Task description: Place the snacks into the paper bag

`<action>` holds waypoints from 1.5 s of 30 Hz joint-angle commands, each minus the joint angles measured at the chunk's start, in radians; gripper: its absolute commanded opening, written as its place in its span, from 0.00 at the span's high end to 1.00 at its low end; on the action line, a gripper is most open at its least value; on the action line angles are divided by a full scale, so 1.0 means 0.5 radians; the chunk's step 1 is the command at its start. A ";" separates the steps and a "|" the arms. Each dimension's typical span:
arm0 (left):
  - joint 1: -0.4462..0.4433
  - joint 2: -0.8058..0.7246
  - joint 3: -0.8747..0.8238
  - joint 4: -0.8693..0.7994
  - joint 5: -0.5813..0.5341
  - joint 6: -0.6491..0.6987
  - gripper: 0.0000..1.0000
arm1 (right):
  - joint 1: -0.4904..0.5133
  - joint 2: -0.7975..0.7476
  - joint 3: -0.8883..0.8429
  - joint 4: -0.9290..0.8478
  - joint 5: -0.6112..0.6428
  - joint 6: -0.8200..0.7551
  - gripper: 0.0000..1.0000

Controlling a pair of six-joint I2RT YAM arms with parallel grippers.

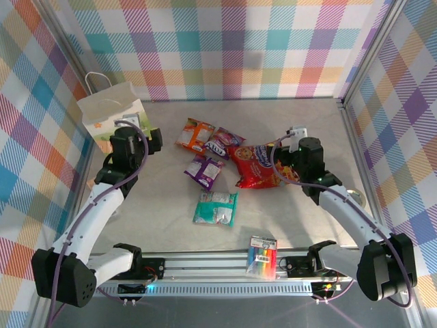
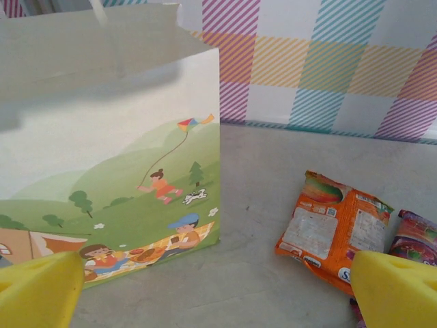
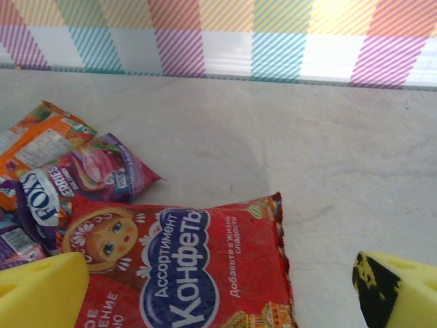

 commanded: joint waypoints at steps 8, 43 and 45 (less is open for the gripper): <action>-0.021 0.082 0.332 -0.460 -0.122 -0.070 0.00 | 0.088 0.169 0.267 -0.204 0.021 -0.020 0.01; 0.136 0.932 1.374 -0.864 -0.526 -0.262 0.22 | 0.157 0.288 0.415 -0.283 -0.073 -0.082 0.01; 0.158 0.956 1.393 -0.853 -0.537 -0.257 0.22 | 0.156 0.280 0.425 -0.304 -0.084 -0.083 0.01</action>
